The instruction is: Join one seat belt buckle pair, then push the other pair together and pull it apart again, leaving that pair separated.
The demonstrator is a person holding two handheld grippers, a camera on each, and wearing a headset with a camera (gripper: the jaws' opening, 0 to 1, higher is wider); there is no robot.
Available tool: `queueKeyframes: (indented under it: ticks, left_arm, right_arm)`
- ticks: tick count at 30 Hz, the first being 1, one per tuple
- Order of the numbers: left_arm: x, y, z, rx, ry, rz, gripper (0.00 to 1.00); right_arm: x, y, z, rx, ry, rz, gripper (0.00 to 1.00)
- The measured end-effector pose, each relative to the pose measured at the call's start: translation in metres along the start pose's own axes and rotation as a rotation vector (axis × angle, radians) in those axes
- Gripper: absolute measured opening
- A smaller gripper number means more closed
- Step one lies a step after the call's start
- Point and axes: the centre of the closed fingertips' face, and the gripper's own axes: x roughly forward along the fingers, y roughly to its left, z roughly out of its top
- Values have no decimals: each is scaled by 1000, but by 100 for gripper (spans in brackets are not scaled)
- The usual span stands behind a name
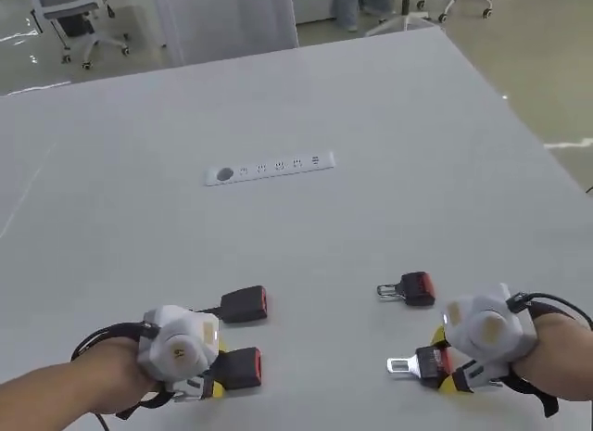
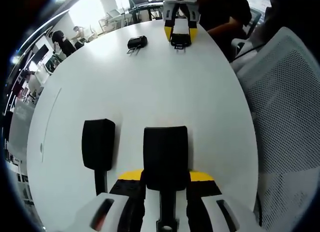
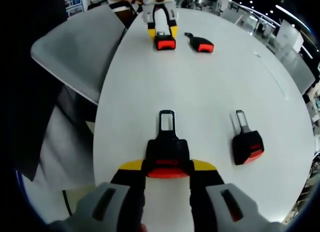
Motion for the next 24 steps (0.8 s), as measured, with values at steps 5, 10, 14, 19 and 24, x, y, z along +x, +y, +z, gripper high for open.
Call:
queueKeyframes:
  ticks: [5, 10, 14, 19, 24]
  left_arm:
    - [0, -1, 0, 1, 11, 5, 31]
    - [0, 0, 0, -3, 15, 7, 31]
    - [0, 0, 0, -1, 15, 4, 31]
    - [0, 0, -1, 2, 13, 4, 31]
    - [0, 0, -1, 4, 10, 0, 32]
  right_arm:
    - [0, 0, 0, 3, -4, -4, 33]
    - [-1, 0, 1, 2, -4, -8, 33]
    - [-1, 0, 1, 5, -4, -9, 33]
    - [-1, 0, 1, 8, -4, -8, 33]
    - [-1, -1, 1, 8, -4, -4, 33]
